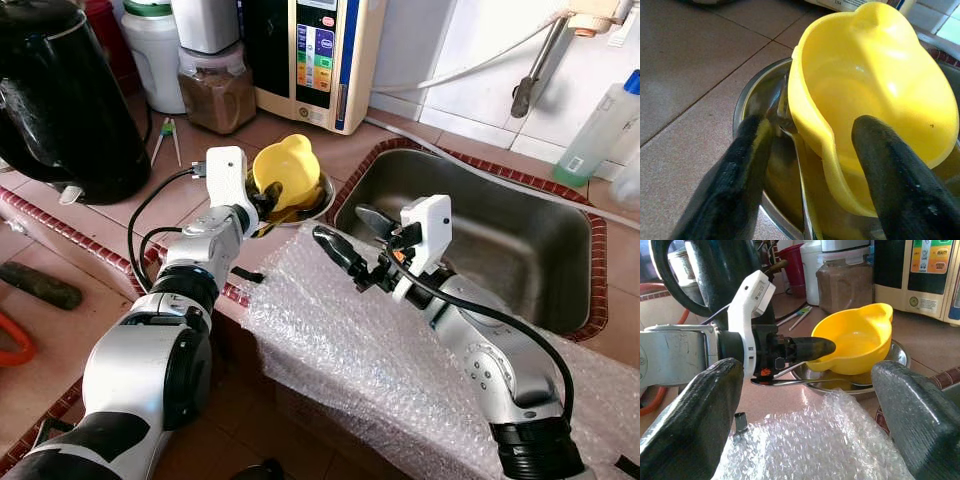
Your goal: Kitchen organization
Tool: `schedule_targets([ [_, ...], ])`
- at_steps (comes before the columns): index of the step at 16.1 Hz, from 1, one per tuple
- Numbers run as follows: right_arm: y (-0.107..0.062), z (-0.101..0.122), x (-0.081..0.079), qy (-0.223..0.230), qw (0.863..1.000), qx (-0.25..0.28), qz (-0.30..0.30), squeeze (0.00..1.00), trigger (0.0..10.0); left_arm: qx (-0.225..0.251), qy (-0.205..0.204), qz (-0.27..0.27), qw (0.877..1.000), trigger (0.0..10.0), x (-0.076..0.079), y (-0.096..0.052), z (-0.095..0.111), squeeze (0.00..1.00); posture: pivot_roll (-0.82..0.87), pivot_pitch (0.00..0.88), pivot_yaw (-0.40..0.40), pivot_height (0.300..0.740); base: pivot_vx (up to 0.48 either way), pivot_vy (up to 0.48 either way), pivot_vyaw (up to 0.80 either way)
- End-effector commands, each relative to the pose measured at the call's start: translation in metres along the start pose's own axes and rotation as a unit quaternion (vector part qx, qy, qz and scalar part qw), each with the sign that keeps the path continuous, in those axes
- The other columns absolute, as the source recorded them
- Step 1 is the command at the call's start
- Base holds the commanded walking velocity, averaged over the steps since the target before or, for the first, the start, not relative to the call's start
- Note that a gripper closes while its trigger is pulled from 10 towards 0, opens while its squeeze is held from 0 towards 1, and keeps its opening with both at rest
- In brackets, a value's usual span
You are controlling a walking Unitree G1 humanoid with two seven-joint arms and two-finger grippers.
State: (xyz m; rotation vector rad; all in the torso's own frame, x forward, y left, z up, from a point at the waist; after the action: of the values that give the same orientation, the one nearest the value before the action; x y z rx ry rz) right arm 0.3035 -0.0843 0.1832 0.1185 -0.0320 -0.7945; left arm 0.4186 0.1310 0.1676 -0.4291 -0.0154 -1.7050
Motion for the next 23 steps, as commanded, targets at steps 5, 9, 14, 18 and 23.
schedule_targets([
  [5,0.0,0.006,0.001,-0.004,1.0,0.006,0.005,0.0,10.0,-0.007,0.009,0.0,1.0,0.0,-0.004,-0.001,-0.001,0.0,-0.12,0.059,0.005,0.74,0.0,0.0,0.0],
  [9,0.001,0.003,0.0,-0.001,1.0,0.004,0.007,0.0,10.0,-0.011,0.002,-0.008,1.0,0.0,-0.009,-0.003,-0.005,0.0,-0.11,0.058,-0.001,0.74,0.0,0.0,0.0],
  [14,0.002,0.003,0.001,0.002,1.0,0.003,0.007,0.0,10.0,0.01,-0.004,-0.019,1.0,0.0,-0.015,-0.005,-0.003,0.0,-0.11,0.057,-0.01,0.74,0.0,0.0,0.0],
  [18,0.003,0.003,0.001,0.001,1.0,0.004,0.008,0.0,10.0,0.033,-0.023,-0.027,0.999,0.0,-0.015,-0.006,0.0,0.0,-0.11,0.055,-0.014,0.74,0.0,0.0,0.0],
  [23,0.005,0.006,0.006,-0.006,1.0,0.007,0.004,0.0,10.0,0.103,-0.043,-0.057,0.992,0.0,-0.007,-0.008,0.015,0.0,-0.11,0.052,-0.014,0.74,0.0,0.0,0.0],
])
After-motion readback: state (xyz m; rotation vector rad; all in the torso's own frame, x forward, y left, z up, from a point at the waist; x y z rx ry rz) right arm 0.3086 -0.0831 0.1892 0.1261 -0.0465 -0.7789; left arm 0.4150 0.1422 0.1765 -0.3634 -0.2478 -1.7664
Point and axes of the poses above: a point about 5 cm out from each wrist's last joint towards the gripper, its own y axis pointing out of the wrist towards the gripper, its own z axis along the axis of the wrist's last joint, x = y × z, the point moved 1 cm from there along y, pointing out of the wrist towards the gripper, and after that the axes turned 7 degrees about -y, right-handed, at the moved point
